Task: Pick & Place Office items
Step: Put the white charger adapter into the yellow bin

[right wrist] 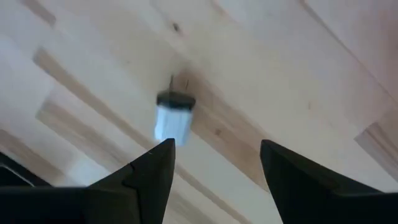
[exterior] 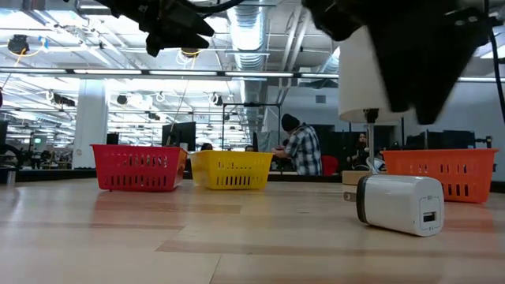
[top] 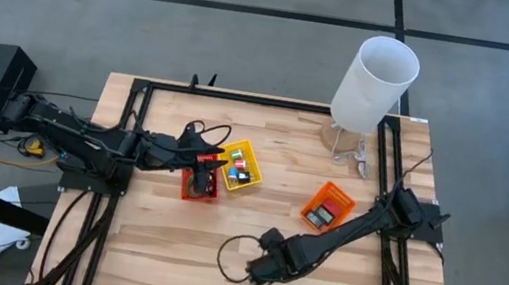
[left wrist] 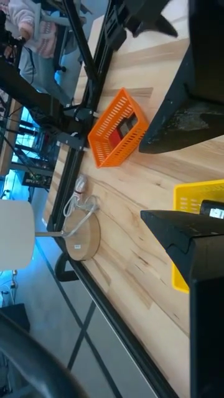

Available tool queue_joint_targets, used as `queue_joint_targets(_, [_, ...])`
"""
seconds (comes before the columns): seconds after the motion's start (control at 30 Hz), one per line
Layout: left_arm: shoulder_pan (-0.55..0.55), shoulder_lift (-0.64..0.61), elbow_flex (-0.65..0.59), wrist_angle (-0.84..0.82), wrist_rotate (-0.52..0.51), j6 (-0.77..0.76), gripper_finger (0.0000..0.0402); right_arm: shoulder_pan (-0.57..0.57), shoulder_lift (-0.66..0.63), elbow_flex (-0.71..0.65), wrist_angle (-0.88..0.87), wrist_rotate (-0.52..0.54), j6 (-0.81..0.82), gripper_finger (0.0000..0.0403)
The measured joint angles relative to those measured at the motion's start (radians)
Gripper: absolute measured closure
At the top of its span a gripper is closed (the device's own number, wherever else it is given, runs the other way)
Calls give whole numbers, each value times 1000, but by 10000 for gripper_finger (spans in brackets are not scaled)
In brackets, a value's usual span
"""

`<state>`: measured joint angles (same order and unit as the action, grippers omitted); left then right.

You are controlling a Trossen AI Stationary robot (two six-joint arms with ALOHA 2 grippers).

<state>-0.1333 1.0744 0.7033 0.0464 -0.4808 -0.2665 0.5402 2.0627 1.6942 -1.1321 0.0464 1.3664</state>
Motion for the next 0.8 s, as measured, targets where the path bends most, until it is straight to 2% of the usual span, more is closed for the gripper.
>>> queue_joint_targets(0.23, [0,0,0,1,0,0,247,24,-1,0,-66,3,10,175])
queue_joint_targets(0.5, [0,0,0,7,0,0,247,20,-8,0,-9,3,-111,175])
queue_joint_targets(0.8, [0,0,0,12,0,0,247,15,-10,0,-13,-1,-138,175])
